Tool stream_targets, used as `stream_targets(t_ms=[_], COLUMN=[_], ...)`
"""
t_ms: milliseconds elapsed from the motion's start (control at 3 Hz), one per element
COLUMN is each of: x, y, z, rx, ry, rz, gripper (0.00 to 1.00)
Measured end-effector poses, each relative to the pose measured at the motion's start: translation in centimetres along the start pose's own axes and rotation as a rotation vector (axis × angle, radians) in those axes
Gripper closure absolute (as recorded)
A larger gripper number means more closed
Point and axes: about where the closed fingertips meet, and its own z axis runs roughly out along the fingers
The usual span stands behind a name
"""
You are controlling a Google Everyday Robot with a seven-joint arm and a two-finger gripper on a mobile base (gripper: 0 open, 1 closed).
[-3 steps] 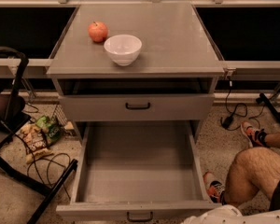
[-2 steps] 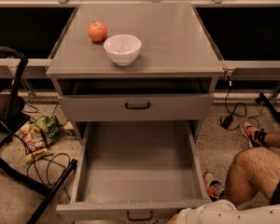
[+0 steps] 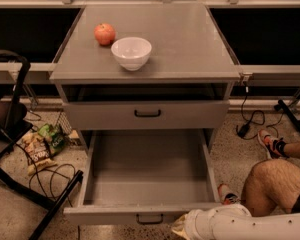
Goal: Close middle drawer
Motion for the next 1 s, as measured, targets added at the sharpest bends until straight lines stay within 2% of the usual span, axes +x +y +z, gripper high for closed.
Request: stream_targets(t_ms=[333, 667, 1000], x=[-1.3, -9.5, -9.5], y=[-1.0, -6.6, -6.6], z=[-0.2, -0.3, -0.3], rx=[0.019, 0.089, 0.089], ry=[-0.018, -0.112, -0.112], rz=[-0.018, -0.112, -0.112], gripper=[1.0, 1.0, 1.0])
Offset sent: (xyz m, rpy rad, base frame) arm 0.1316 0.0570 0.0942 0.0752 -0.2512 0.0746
